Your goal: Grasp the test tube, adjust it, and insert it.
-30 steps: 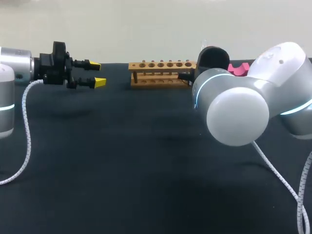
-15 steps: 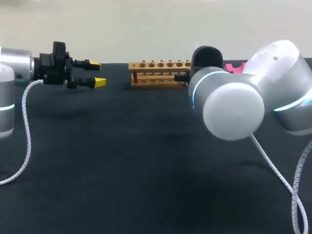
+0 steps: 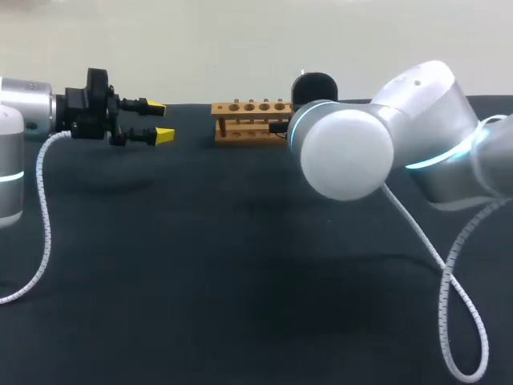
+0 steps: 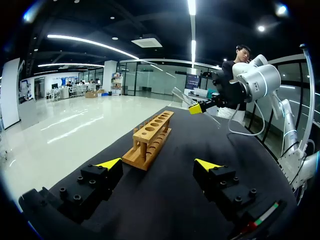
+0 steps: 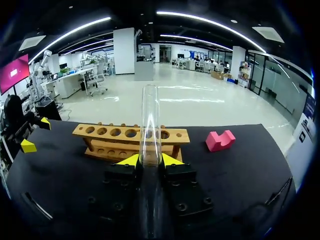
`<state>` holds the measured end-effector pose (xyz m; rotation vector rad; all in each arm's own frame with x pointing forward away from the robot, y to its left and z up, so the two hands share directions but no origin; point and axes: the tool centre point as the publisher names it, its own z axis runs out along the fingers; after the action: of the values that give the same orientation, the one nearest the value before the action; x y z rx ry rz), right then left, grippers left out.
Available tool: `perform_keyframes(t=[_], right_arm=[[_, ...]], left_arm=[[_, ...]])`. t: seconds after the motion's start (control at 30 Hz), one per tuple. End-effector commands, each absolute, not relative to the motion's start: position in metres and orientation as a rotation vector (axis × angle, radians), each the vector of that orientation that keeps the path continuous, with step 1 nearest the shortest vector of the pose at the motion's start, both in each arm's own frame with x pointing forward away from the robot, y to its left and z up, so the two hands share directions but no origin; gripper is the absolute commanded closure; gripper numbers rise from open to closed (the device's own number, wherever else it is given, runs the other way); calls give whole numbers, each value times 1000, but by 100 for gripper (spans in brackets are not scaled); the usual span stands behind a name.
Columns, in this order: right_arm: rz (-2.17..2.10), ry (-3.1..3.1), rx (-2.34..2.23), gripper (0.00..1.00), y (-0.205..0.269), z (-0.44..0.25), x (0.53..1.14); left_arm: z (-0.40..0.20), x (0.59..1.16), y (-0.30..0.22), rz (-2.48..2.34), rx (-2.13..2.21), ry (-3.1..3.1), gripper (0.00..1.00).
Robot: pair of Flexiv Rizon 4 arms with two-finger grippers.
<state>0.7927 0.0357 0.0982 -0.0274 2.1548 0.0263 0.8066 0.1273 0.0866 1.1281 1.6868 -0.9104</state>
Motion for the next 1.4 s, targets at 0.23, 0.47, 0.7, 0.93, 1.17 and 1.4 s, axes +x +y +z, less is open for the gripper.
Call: perform_keyframes(t=[0.23,0.47,0.7,0.93,1.17,1.4], right_arm=[[51,2201,-42,100,60,81,808],[54,2219,-39,100,68,73,814],[69,2233,-24,100,71,66,823],[74,2245,-7,100,72,61,829],[77,2246,10,100,74,58,834],[70,2253,31,100,72,54,841]], left_arm=[[86,806,128,-910,1128,1682,0],[86,806,128,-910,1128,1682,0],[86,806,128,-910,1128,1682,0],[86,806,128,-910,1128,1682,0],[86,806,128,-910,1128,1682,0],[86,806,128,-910,1128,1682,0]])
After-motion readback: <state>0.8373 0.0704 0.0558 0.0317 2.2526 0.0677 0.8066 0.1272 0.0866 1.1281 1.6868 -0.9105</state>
